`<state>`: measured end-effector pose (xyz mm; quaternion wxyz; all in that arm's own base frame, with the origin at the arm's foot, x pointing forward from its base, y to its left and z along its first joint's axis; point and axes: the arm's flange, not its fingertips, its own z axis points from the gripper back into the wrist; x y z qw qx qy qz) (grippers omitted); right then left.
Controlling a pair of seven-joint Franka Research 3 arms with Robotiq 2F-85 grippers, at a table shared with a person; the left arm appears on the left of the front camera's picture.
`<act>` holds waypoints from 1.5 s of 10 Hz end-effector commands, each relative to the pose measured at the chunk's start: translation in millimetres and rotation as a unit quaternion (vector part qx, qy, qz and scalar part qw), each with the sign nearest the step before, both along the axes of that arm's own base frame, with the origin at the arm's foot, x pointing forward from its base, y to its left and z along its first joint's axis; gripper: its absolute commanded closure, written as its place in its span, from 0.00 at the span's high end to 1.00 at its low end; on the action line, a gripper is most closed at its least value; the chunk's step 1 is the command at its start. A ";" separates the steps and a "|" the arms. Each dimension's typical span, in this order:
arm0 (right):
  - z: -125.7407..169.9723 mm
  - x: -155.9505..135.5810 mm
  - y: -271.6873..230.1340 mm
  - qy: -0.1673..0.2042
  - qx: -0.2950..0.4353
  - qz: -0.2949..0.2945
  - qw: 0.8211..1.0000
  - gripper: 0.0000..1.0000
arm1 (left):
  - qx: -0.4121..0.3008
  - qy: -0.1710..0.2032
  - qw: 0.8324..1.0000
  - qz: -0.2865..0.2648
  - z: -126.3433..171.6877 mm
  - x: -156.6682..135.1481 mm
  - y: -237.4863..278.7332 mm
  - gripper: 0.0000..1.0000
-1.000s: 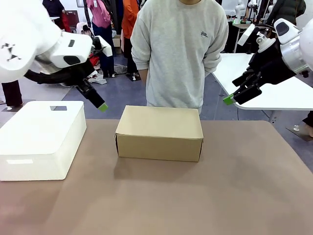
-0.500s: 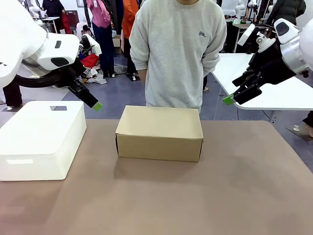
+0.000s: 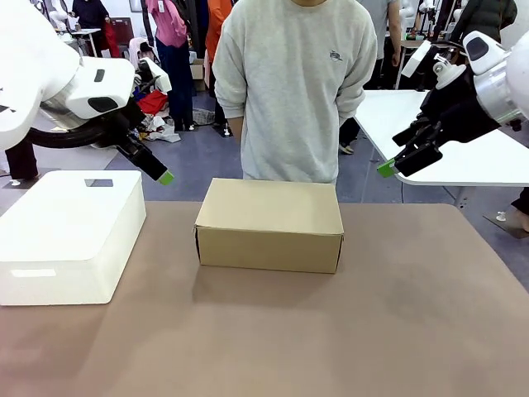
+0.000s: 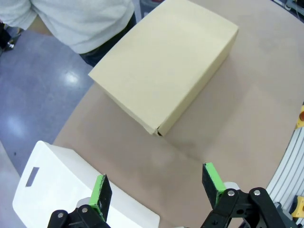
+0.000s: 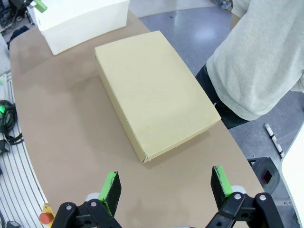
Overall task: Pack the shoes into the box.
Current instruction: Press down on the lid of the Shoes Box.
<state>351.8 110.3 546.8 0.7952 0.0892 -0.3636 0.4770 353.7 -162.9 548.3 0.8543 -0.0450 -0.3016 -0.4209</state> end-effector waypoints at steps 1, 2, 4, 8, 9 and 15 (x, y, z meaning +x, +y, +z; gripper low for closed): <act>-1.7 -2.8 0.7 0.007 -0.002 -0.008 1.000 1.00 | 0.003 0.001 1.000 0.000 1.2 -2.9 0.5 1.00; -1.7 -2.8 0.7 0.007 -0.002 -0.008 1.000 1.00 | 0.003 0.001 1.000 0.000 1.2 -2.9 0.5 1.00; -1.7 -2.8 0.7 0.007 -0.002 -0.008 1.000 1.00 | 0.003 0.001 1.000 0.000 1.2 -2.9 0.5 1.00; -1.7 -2.8 0.7 0.007 -0.002 -0.008 1.000 1.00 | 0.003 0.001 1.000 0.000 1.2 -2.9 0.5 1.00; -1.7 -2.8 0.7 0.007 -0.002 -0.008 1.000 1.00 | 0.003 0.001 1.000 0.000 1.2 -2.9 0.5 1.00; -1.7 -2.8 0.7 0.007 -0.002 -0.008 1.000 1.00 | 0.003 0.001 1.000 0.000 1.2 -2.9 0.5 1.00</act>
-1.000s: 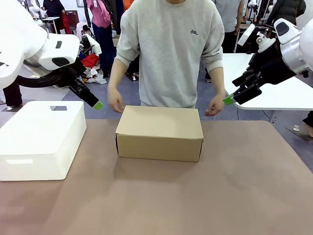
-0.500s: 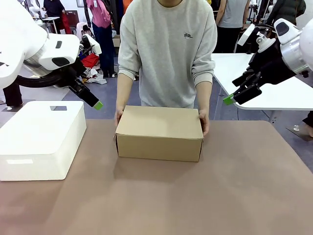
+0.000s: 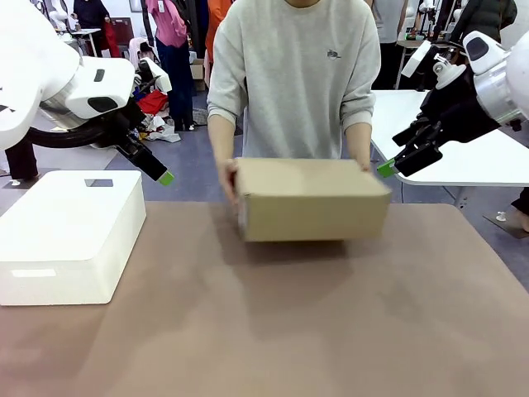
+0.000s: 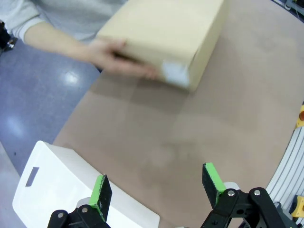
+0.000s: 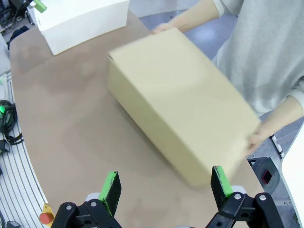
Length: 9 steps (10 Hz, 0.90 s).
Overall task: Pack the shoes into the box.
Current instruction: Press down on the lid of the Shoes Box.
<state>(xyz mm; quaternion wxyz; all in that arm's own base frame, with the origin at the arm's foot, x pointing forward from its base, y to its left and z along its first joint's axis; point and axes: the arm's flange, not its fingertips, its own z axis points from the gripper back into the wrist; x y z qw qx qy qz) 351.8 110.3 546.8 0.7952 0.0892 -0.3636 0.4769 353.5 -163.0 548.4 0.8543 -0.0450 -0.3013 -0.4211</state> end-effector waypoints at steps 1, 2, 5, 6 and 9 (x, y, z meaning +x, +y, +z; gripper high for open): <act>-1.7 -2.8 0.7 0.007 -0.002 -0.008 1.000 1.00 | 0.003 0.000 1.000 0.001 1.0 -2.6 0.6 1.00; -1.7 -2.8 0.7 0.007 -0.002 -0.008 1.000 1.00 | 0.003 0.000 1.000 0.001 1.0 -2.6 0.6 1.00; -1.7 -2.8 0.7 0.007 -0.002 -0.008 1.000 1.00 | 0.003 0.000 1.000 0.001 1.0 -2.6 0.6 1.00; -1.7 -2.8 0.7 0.007 -0.002 -0.008 1.000 1.00 | 0.003 0.000 1.000 0.001 1.0 -2.6 0.6 1.00; -1.7 -2.8 0.7 0.007 -0.002 -0.008 1.000 1.00 | 0.003 0.000 1.000 0.001 1.0 -2.6 0.6 1.00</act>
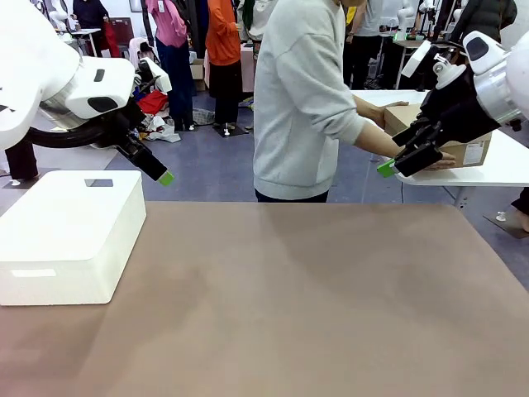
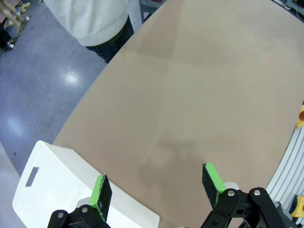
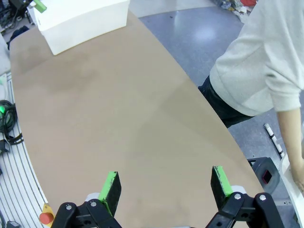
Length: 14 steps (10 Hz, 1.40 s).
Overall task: Pack the shoes into the box.
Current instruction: Press down on the lid of the Shoes Box.
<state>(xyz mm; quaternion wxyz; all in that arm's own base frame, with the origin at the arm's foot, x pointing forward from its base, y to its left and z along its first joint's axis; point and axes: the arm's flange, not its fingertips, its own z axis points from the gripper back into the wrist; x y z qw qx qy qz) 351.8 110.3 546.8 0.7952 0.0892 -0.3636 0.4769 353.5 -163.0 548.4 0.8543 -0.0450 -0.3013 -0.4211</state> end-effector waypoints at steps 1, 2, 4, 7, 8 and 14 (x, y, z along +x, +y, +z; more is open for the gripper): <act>-1.7 -2.8 0.7 0.007 -0.002 -0.008 1.000 1.00 | 0.003 0.000 1.000 0.001 1.0 -2.6 0.6 1.00; -1.7 -2.8 0.7 0.007 -0.002 -0.008 1.000 1.00 | 0.003 0.000 1.000 0.001 1.0 -2.6 0.6 1.00; -1.7 -2.8 0.7 0.007 -0.002 -0.008 1.000 1.00 | 0.003 0.000 1.000 0.001 1.0 -2.6 0.6 1.00; -1.7 -2.8 0.7 0.007 -0.002 -0.008 1.000 1.00 | 0.003 0.000 1.000 0.001 1.0 -2.6 0.6 1.00; -1.7 -2.8 0.7 0.007 -0.002 -0.008 1.000 1.00 | 0.003 0.000 1.000 0.001 1.0 -2.6 0.6 1.00; -1.7 -2.8 0.7 0.007 -0.002 -0.008 1.000 1.00 | 0.003 0.000 1.000 0.001 1.0 -2.6 0.6 1.00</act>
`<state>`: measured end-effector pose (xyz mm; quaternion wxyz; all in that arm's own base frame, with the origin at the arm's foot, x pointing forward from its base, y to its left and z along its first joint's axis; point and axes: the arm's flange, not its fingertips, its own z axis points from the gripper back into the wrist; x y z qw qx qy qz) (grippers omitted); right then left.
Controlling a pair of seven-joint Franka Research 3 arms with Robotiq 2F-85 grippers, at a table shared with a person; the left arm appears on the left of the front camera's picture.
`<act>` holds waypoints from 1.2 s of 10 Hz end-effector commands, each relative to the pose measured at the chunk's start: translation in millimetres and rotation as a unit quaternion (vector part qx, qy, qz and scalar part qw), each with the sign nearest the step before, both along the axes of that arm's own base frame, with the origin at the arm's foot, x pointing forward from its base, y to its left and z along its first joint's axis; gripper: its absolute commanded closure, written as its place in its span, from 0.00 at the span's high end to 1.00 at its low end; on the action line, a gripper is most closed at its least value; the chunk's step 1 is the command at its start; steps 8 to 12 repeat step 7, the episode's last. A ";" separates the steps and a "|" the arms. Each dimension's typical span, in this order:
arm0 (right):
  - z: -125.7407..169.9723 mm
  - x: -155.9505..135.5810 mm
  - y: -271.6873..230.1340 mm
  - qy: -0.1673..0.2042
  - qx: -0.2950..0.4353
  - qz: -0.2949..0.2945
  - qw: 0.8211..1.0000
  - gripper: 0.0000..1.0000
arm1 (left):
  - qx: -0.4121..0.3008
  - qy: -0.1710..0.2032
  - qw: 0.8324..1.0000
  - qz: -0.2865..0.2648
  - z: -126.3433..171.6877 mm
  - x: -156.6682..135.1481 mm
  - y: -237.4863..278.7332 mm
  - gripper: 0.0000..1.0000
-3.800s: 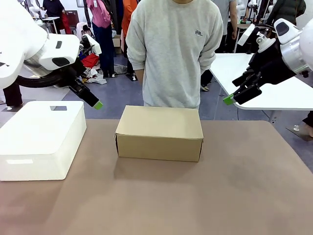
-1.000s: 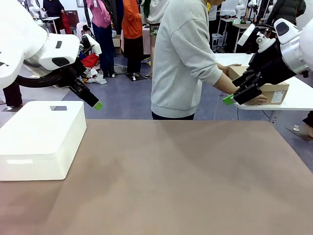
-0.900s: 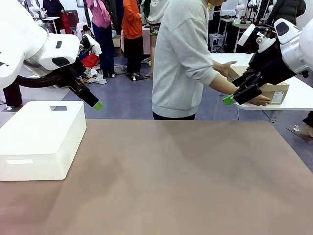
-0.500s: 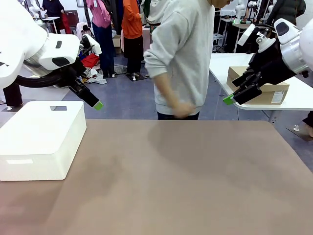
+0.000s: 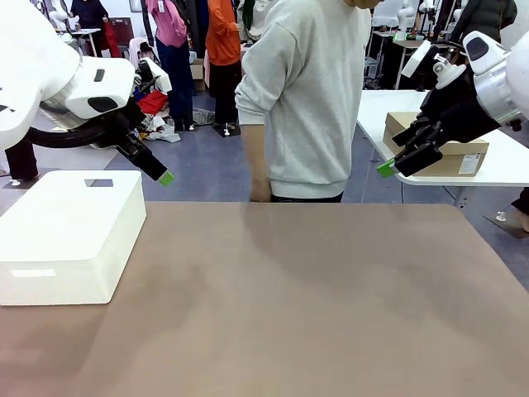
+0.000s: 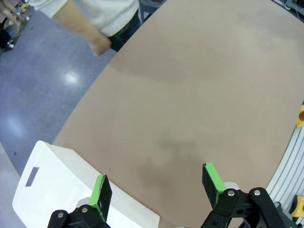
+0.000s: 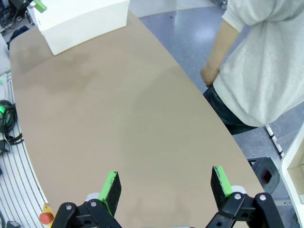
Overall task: Pack the shoes into the box.
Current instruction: Press down on the lid of the Shoes Box.
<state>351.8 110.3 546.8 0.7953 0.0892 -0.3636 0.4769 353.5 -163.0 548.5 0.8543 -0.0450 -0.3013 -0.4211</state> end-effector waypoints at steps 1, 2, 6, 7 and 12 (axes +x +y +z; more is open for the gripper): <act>-1.7 -2.8 0.7 0.006 -0.002 -0.008 1.000 1.00 | 0.003 0.000 1.000 0.001 1.0 -2.6 0.6 1.00; -1.7 -2.8 0.7 0.006 -0.002 -0.008 1.000 1.00 | 0.003 0.000 1.000 0.001 1.0 -2.6 0.6 1.00; -1.7 -2.8 0.7 0.006 -0.002 -0.008 1.000 1.00 | 0.003 0.000 1.000 0.001 1.0 -2.6 0.6 1.00; -1.7 -2.8 0.7 0.006 -0.002 -0.008 1.000 1.00 | 0.003 0.000 1.000 0.001 1.0 -2.6 0.6 1.00; -1.7 -2.8 0.7 0.006 -0.002 -0.008 1.000 1.00 | 0.003 0.000 1.000 0.001 1.0 -2.6 0.6 1.00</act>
